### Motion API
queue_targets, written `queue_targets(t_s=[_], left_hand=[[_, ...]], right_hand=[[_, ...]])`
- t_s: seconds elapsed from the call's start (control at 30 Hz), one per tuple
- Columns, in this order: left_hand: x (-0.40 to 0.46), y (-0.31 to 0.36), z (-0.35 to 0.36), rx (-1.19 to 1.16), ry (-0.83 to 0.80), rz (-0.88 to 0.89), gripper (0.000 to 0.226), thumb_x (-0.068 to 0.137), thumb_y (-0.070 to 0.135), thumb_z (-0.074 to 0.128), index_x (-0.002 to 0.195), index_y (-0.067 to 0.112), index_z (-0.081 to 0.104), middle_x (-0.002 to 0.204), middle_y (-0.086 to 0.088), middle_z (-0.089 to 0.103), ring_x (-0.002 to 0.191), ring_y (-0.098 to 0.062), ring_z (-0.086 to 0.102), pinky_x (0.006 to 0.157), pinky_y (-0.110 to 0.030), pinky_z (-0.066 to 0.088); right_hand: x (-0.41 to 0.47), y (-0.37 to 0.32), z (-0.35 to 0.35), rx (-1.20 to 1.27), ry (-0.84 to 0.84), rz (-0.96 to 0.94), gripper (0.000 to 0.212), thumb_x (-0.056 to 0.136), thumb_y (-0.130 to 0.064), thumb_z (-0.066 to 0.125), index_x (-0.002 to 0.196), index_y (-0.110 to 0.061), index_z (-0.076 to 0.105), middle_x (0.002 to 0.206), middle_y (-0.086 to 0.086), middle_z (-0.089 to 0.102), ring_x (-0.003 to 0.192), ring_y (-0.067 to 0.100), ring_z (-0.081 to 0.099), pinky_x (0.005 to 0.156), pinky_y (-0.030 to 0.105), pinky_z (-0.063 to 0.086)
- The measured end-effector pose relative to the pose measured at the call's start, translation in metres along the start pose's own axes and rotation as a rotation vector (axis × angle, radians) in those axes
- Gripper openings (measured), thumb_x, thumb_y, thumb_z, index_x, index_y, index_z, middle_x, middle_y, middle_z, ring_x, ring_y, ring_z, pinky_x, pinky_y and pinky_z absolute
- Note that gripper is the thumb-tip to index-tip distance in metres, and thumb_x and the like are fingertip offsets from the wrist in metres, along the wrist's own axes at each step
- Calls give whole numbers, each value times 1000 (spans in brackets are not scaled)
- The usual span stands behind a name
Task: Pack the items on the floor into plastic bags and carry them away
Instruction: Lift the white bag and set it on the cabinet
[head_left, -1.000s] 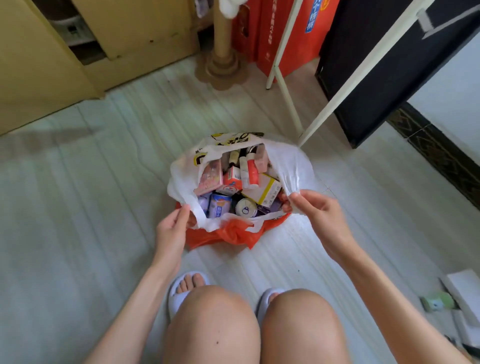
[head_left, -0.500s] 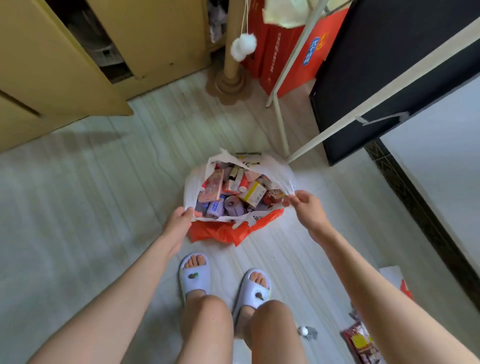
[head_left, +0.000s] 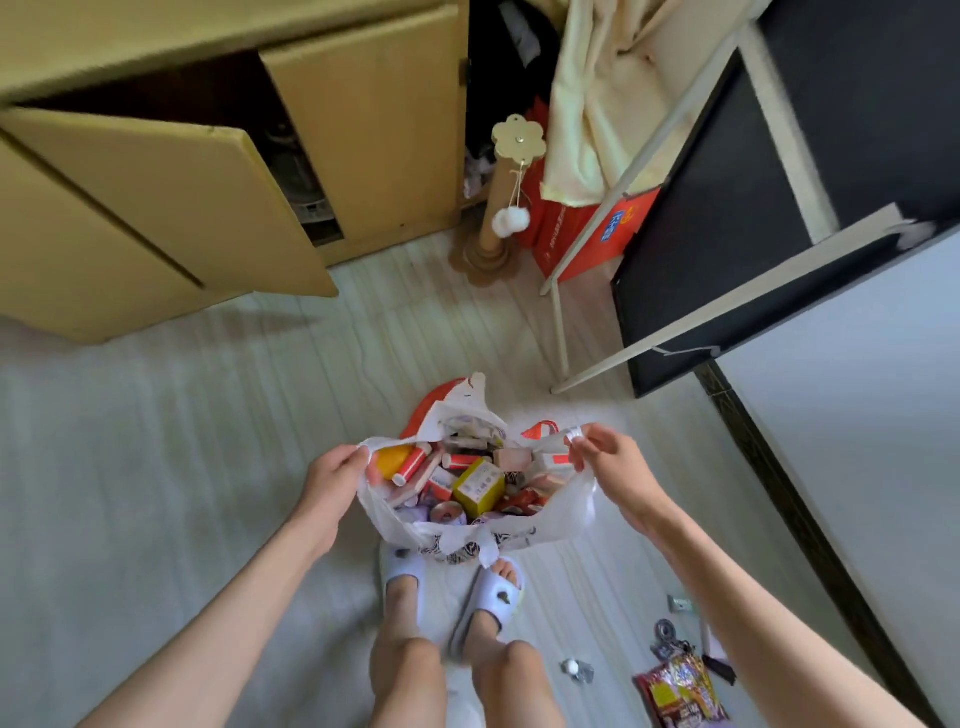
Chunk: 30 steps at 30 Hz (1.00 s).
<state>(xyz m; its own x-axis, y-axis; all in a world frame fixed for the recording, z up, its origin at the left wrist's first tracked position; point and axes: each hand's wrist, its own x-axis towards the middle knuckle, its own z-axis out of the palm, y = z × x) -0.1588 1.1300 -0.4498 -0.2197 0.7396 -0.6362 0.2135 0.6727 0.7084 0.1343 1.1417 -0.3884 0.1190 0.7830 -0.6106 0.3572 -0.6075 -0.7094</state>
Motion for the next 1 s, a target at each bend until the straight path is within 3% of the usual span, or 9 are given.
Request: queue_targets(t_s=[0.1,0.33,0.5,0.63,0.77,0.83,0.9,1.0], left_hand=[[-54,29,-16,67,-7,26,37,91,10,48,55,8,52,67,-11,54,68,-18,44,60,-28,30],[-156,40,-117,-76,106,73,31,90,1,48,61,7,57,64,-3,57,68,-18,47,68,-31,35],[-191,50,-184,-226,218,171,25,92,3,46,69,1,58,62,-2,57,66,-17,50,70,-31,37],[-192,54,-243,-270,238,260,23,91,1,46,72,3,58,60,1,57,62,-13,51,63,-26,38],[-174,62,-314,-225,200,308,26,91,1,47,69,7,59,58,5,59,55,-1,53,56,-10,40],[-165,71,-346,-182,195,339,25,92,5,47,71,10,60,62,5,60,57,2,54,56,-6,39],[-156,82,-375,-177,194,360,23,92,6,48,75,12,61,62,6,62,60,0,56,58,-5,39],[-142,110,-414,-128,244,429,21,91,2,47,83,11,64,69,2,65,62,1,58,63,-5,41]], right_hand=[[-33,-31,-1,-16,-71,-23,33,95,-7,45,63,-12,52,59,1,52,45,0,44,42,6,30],[-115,-101,25,16,-249,-106,26,90,-10,54,76,9,63,61,0,58,62,8,51,63,17,37],[-148,-178,68,70,-215,-198,25,91,-10,54,80,10,65,59,5,59,48,-2,54,55,9,41],[-162,-226,111,67,-164,-253,23,92,-5,51,81,11,64,57,8,55,53,14,50,48,7,40],[-164,-276,170,62,-156,-276,22,90,-7,55,69,-3,61,59,6,53,55,13,47,44,10,39],[-163,-299,194,116,-153,-290,20,90,-7,55,72,-3,63,62,6,54,61,15,48,52,16,42],[-160,-318,210,155,-150,-311,18,91,-8,54,81,3,65,65,6,55,70,18,50,68,24,42],[-155,-352,235,138,-156,-372,25,92,-10,51,73,0,64,67,8,56,82,23,55,89,36,37]])
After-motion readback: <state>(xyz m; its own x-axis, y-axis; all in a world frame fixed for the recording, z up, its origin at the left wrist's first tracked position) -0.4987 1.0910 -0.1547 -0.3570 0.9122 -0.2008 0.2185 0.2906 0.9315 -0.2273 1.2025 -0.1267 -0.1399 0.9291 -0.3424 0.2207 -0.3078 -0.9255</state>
